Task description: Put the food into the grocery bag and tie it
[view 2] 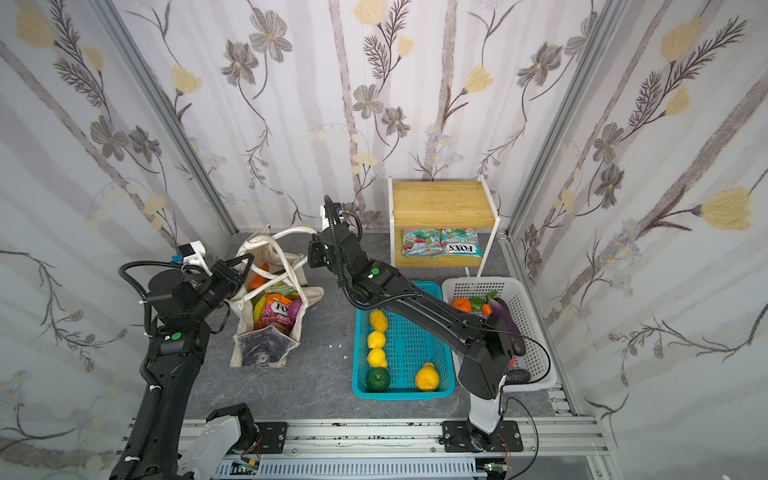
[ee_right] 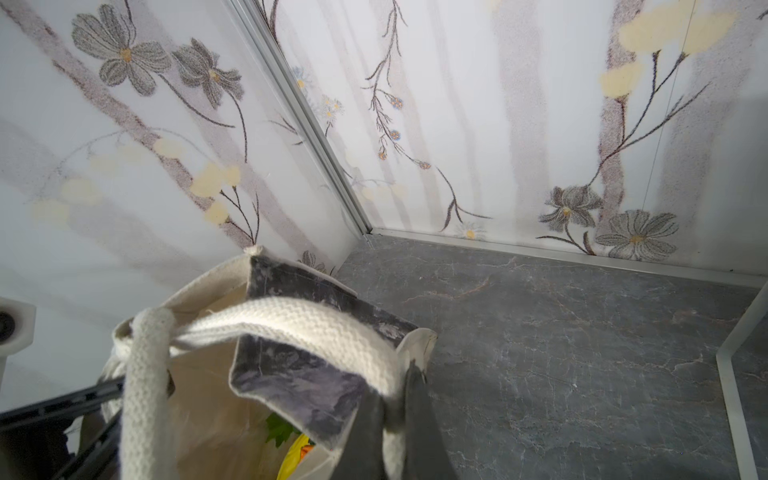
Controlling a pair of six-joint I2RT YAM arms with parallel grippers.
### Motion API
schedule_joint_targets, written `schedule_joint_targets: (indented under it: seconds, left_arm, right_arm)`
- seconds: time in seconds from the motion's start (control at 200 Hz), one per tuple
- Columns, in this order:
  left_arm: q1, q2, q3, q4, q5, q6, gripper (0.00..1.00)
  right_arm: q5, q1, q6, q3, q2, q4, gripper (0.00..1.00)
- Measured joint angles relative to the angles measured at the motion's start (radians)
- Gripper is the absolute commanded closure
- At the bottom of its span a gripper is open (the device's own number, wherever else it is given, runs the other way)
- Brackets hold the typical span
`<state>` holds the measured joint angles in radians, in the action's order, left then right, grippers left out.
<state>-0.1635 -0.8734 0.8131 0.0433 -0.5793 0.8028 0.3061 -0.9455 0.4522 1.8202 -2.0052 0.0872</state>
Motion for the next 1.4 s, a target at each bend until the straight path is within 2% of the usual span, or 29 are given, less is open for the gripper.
schedule_joint_targets:
  seconds: [0.19, 0.47, 0.69, 0.824, 0.914, 1.189, 1.399]
  left_arm:
    - [0.082, -0.027, -0.003, -0.08, 0.078, -0.116, 1.0]
    - [0.142, -0.064, 0.015, -0.111, 0.095, -0.165, 1.0]
    - [0.185, -0.059, 0.079, -0.143, -0.01, -0.185, 1.0]
    - [0.189, -0.073, 0.096, -0.181, -0.099, -0.202, 1.0]
    - [0.189, -0.075, 0.111, -0.21, -0.115, -0.221, 1.0]
    - [0.155, -0.062, 0.222, -0.291, -0.096, -0.256, 1.0]
    - [0.096, -0.066, 0.277, -0.327, -0.02, -0.247, 1.0]
  right_arm:
    - [-0.003, -0.022, 0.002, 0.023, -0.036, -0.005, 1.0]
    - [-0.085, -0.062, 0.013, 0.026, -0.09, -0.045, 1.0]
    - [-0.118, 0.008, 0.075, 0.262, -0.255, 0.115, 1.0]
    - [-0.128, 0.031, 0.099, 0.274, -0.279, 0.186, 1.0]
    - [-0.14, 0.028, 0.108, 0.276, -0.289, 0.193, 1.0]
    - [-0.153, 0.032, 0.115, 0.274, -0.289, 0.236, 1.0]
    - [-0.129, 0.006, 0.084, 0.085, -0.155, 0.209, 1.0]
